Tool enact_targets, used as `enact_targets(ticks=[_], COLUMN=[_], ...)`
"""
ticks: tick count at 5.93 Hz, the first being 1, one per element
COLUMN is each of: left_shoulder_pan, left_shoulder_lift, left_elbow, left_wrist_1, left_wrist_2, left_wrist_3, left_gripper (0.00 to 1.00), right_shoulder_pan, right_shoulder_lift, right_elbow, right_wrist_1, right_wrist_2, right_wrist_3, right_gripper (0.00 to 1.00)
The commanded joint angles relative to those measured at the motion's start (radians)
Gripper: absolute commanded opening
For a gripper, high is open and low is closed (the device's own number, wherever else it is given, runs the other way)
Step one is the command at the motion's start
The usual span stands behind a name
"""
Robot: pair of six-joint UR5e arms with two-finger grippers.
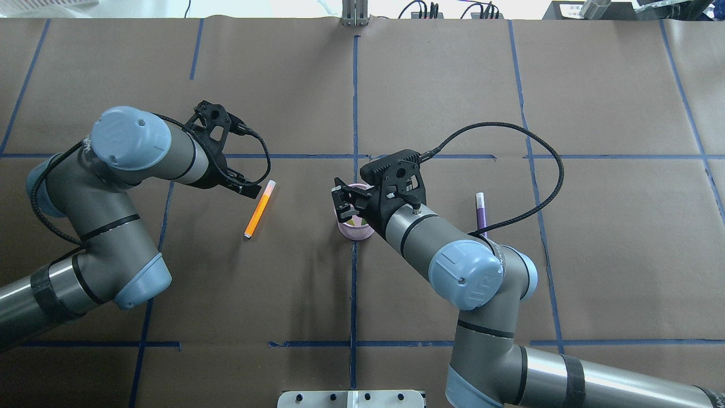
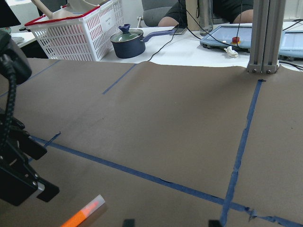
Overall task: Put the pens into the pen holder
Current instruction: 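Lower the yellow highlighter into the pen cup and open the right gripper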
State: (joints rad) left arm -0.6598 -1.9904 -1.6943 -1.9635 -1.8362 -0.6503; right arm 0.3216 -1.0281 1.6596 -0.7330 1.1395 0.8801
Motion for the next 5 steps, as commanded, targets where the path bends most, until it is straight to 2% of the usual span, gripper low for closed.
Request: enact_targets(ticks=[1, 2, 4, 5], left_shoulder_pan=[0.000, 0.000, 0.012, 0.014], left_shoulder_lift=[-0.001, -0.005, -0.031, -0.057], left_elbow=[0.004, 0.004, 0.021, 0.059], left_wrist_1=[-0.002, 0.002, 0.015, 0.015], left_wrist_2=[0.000, 0.000, 0.000, -0.002], left_wrist_3=[0.001, 0.000, -0.005, -0.020], left_gripper=[1.00, 1.00, 1.00, 1.00], right_shoulder_pan=[0.004, 0.042, 0.129, 0.193], right_shoulder_lift=[0.008, 0.008, 0.006, 0.002], right_elbow=[0.012, 0.041, 0.232, 0.270], right_wrist_1=[-0.008, -0.053, -0.533, -0.707], right_wrist_2=[0.003, 0.088, 0.249, 0.375], right_wrist_3=[-0.004, 0.002, 0.011, 0.013], right_gripper=[1.00, 1.00, 1.00, 1.00])
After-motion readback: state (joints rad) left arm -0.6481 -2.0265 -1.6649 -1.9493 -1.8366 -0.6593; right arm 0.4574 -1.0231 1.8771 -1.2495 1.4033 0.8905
